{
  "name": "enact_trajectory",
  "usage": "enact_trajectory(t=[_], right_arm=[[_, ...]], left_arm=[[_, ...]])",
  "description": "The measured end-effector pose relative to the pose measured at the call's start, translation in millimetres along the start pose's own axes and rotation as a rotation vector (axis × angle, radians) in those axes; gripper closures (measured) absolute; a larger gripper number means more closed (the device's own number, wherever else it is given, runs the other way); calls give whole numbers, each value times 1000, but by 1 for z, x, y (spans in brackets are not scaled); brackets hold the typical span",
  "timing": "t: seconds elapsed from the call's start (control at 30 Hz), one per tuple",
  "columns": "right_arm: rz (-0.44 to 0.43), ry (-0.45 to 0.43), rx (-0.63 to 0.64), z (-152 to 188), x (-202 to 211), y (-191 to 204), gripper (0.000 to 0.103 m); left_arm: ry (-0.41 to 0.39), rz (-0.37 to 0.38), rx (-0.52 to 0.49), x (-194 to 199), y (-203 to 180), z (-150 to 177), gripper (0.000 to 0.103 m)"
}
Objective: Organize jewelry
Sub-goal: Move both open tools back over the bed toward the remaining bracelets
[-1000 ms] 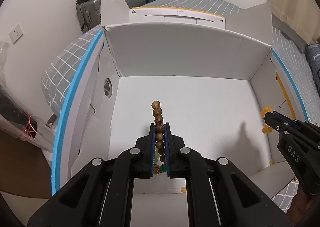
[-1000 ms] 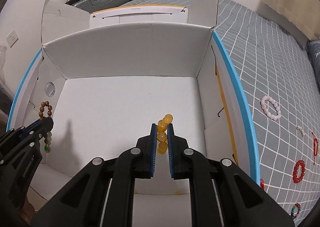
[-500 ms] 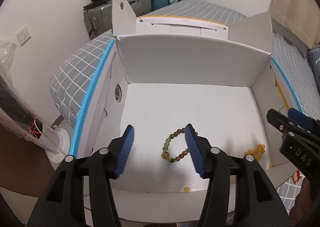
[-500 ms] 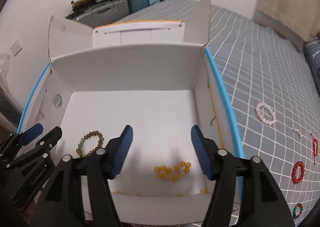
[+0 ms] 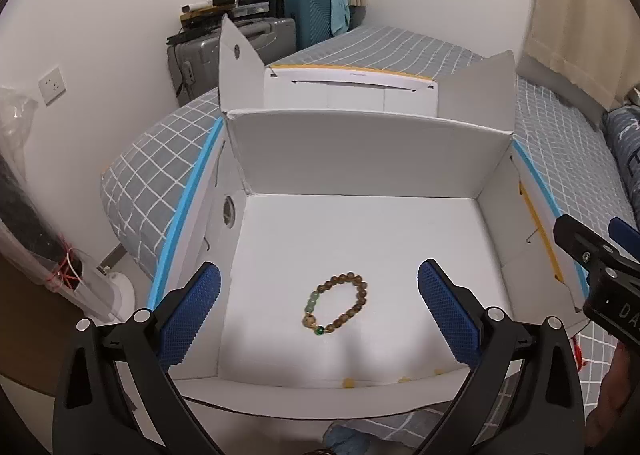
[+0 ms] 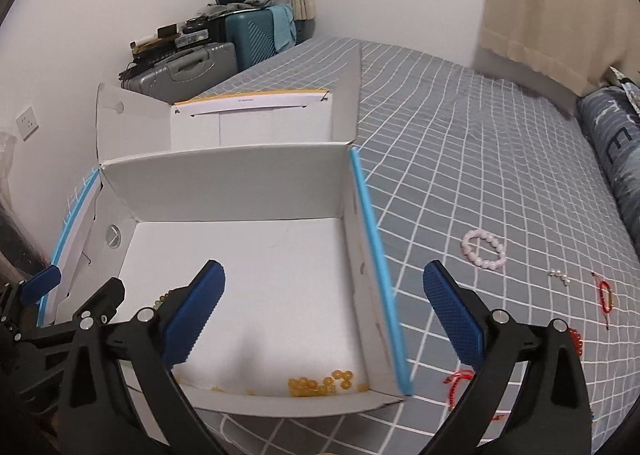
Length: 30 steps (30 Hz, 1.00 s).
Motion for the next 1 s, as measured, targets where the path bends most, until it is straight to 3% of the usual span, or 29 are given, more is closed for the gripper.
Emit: enact_trajectory(t=[0.23, 0.5, 1.0], right_arm=[[32, -20, 2, 3, 17, -22, 8], [95, -44, -40, 8, 43, -76, 8], [259, -47, -143, 34, 81, -198, 8]], left_arm=[[-11, 45, -28, 15, -24, -3, 6], [-41, 91, -74, 32, -70, -4, 6], [-13, 269, -199, 44, -205, -2, 6]])
Point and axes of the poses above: each gripper's, at about its wrist camera, not at the fingertips, and x roughly against the way its jaws point, y to its left, z to its underside, the point moved 4 cm from there along -x, roughly the way its jaws point
